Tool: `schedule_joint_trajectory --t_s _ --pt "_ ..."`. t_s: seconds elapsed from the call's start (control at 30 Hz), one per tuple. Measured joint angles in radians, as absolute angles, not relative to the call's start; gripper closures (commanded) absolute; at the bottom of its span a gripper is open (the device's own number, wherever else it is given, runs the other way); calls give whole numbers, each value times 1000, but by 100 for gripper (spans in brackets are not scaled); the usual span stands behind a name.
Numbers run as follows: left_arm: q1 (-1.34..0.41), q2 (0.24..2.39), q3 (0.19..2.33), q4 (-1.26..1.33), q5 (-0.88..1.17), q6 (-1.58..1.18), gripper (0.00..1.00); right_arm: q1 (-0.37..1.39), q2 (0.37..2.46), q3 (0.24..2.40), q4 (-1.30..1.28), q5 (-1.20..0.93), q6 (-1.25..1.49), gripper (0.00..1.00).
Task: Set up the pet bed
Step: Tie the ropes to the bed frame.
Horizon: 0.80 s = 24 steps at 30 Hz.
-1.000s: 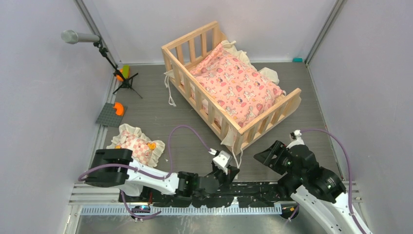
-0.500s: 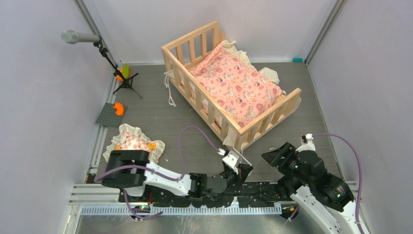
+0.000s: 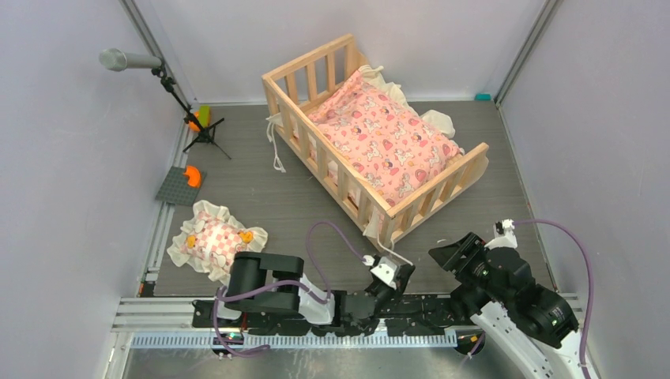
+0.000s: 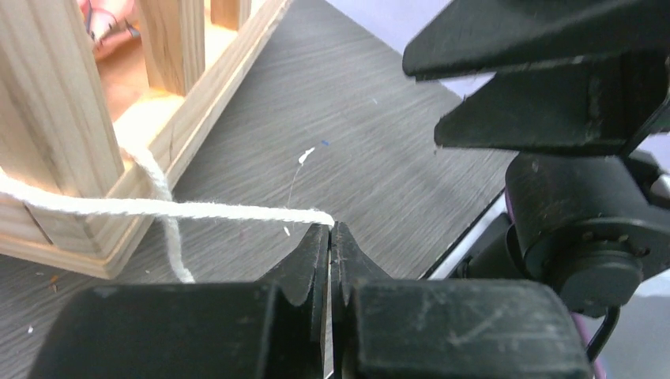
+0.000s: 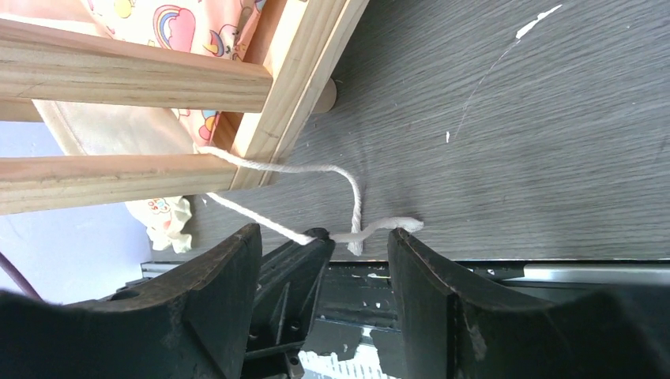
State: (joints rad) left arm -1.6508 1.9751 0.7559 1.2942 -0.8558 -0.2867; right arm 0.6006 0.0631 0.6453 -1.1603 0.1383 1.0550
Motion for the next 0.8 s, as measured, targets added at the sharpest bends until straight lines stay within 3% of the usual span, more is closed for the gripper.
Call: schedule_joint_trajectory --t_s 0.8 --pt "-1652 2052 667 1373 -1032 -244 99 601 76 645 -1166 142 1058 36"
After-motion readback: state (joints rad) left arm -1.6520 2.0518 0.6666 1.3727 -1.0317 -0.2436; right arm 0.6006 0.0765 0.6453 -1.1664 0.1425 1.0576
